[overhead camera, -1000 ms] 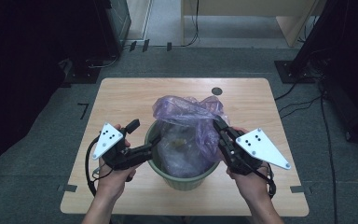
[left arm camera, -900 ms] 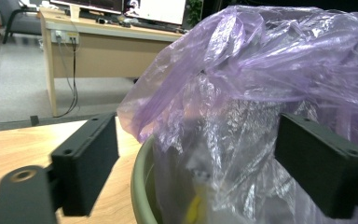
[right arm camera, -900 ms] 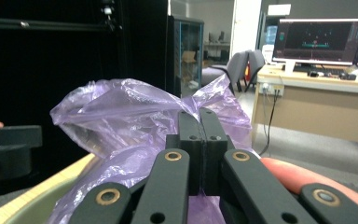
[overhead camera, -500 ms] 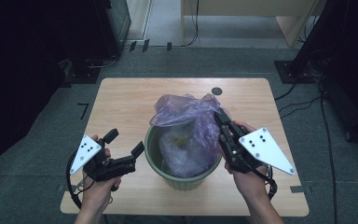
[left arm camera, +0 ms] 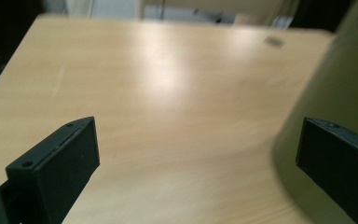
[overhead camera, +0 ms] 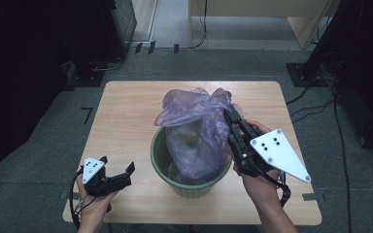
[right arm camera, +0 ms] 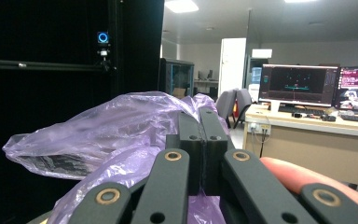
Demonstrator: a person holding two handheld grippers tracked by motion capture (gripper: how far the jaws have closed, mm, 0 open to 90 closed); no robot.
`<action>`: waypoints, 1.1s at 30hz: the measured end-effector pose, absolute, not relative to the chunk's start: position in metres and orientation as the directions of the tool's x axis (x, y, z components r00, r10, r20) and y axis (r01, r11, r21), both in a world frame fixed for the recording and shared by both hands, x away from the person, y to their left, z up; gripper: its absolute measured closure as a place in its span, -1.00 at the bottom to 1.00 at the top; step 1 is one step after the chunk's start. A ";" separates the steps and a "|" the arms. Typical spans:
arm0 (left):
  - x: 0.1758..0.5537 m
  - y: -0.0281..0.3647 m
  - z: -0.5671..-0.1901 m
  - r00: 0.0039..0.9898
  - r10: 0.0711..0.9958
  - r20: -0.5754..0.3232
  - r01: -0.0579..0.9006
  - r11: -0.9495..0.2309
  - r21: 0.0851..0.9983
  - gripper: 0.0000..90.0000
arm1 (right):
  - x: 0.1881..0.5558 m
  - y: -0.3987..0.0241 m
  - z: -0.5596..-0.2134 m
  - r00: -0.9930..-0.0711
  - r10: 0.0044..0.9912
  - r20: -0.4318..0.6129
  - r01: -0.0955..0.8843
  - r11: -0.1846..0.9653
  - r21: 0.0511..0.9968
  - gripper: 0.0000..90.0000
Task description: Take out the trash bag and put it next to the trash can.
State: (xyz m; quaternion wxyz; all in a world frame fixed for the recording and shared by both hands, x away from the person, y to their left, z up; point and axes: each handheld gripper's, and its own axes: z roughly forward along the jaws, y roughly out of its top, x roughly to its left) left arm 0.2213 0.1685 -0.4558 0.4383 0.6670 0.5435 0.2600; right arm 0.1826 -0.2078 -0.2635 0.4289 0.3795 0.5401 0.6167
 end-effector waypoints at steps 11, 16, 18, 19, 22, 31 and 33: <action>0.232 0.178 -0.507 0.201 0.979 -0.024 0.637 -0.111 0.763 -1.00 | 0.180 -0.209 -0.254 -0.318 0.948 0.014 -0.158 -0.067 0.985 1.00; 0.236 0.174 -0.516 0.207 0.978 0.025 0.661 -0.159 0.733 -1.00 | 0.179 -0.211 -0.248 -0.303 0.953 0.012 -0.182 -0.070 0.981 1.00; 0.237 0.173 -0.519 0.208 0.978 0.031 0.673 -0.166 0.720 -1.00 | 0.178 -0.211 -0.246 -0.300 0.954 0.010 -0.191 -0.070 0.979 1.00; 0.238 0.173 -0.519 0.207 0.978 0.025 0.681 -0.163 0.714 -1.00 | 0.178 -0.212 -0.245 -0.298 0.955 0.009 -0.195 -0.070 0.978 1.00; 0.239 0.174 -0.520 0.213 0.977 0.001 0.691 -0.151 0.707 -1.00 | 0.177 -0.214 -0.242 -0.289 0.957 0.010 -0.208 -0.073 0.975 1.00; 0.239 0.174 -0.520 0.213 0.977 0.002 0.691 -0.152 0.707 -1.00 | 0.173 -0.226 -0.226 -0.267 0.963 0.014 -0.237 -0.080 0.968 1.00; 0.239 0.174 -0.520 0.213 0.977 0.002 0.691 -0.152 0.707 -1.00 | 0.172 -0.231 -0.222 -0.258 0.966 0.013 -0.251 -0.080 0.965 1.00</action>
